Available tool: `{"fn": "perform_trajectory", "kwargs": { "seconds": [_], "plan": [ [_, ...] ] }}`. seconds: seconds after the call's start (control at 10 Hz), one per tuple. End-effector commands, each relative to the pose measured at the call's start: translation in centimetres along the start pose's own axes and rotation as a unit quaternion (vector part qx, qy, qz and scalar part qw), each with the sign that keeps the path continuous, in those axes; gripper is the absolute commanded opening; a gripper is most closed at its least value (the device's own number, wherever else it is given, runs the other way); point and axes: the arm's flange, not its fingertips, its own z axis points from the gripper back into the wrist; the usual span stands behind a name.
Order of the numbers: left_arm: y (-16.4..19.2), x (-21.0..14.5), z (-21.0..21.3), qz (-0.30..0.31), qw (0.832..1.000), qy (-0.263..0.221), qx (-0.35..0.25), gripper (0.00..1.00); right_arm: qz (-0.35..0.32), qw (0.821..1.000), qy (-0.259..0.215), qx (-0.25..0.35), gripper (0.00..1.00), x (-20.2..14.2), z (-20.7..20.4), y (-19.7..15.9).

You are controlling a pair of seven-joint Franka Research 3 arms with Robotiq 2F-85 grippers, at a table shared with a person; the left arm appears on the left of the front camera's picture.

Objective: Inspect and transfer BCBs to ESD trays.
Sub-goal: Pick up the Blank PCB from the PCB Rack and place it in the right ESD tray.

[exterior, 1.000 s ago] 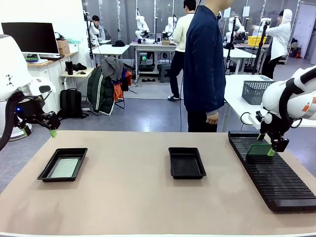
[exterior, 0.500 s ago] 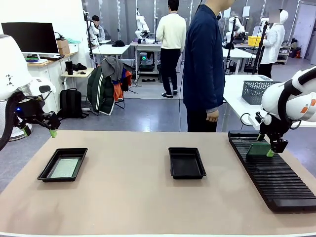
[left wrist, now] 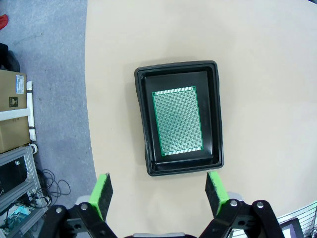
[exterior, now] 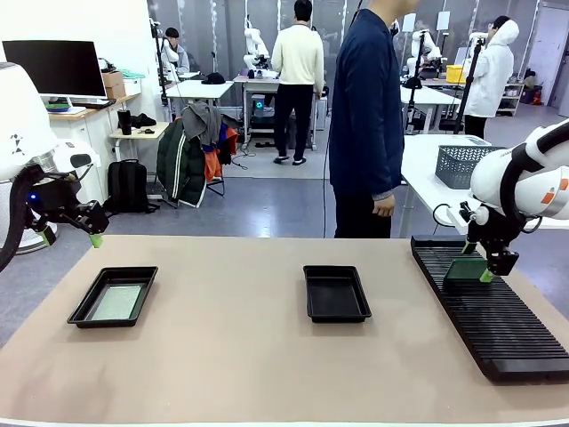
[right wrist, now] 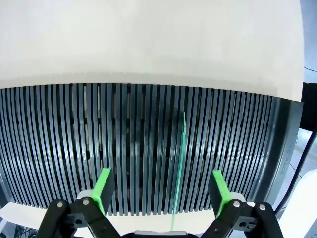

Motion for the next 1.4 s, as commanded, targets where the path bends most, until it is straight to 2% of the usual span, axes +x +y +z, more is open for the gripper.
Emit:
{"fn": "perform_trajectory", "kwargs": {
  "seconds": [0.0,0.3,0.4,0.8,1.3],
  "plan": [
    [0.0,-0.1,-0.1,0.001,1.000,-0.002,0.001,1.00,-0.001,1.000,-0.001,0.002,1.00,-0.1,0.2,0.1],
    [0.0,-0.1,-0.1,0.001,1.000,-0.002,0.001,1.00,-0.002,1.000,0.006,-0.002,1.00,-0.3,-0.2,-0.1],
    [0.0,-0.1,-0.1,0.001,1.000,-0.002,0.001,1.00,0.000,1.000,0.005,-0.009,0.95,-0.6,-0.2,0.0],
    [0.0,-0.1,-0.1,0.001,1.000,-0.002,0.001,1.00,-0.022,0.999,0.019,-0.031,0.61,-1.3,-0.3,-0.2],
    [0.0,-0.1,-0.1,0.001,1.000,-0.002,0.001,1.00,-0.027,0.999,0.006,-0.036,0.17,-1.7,-1.1,-0.2]
  ]
}}
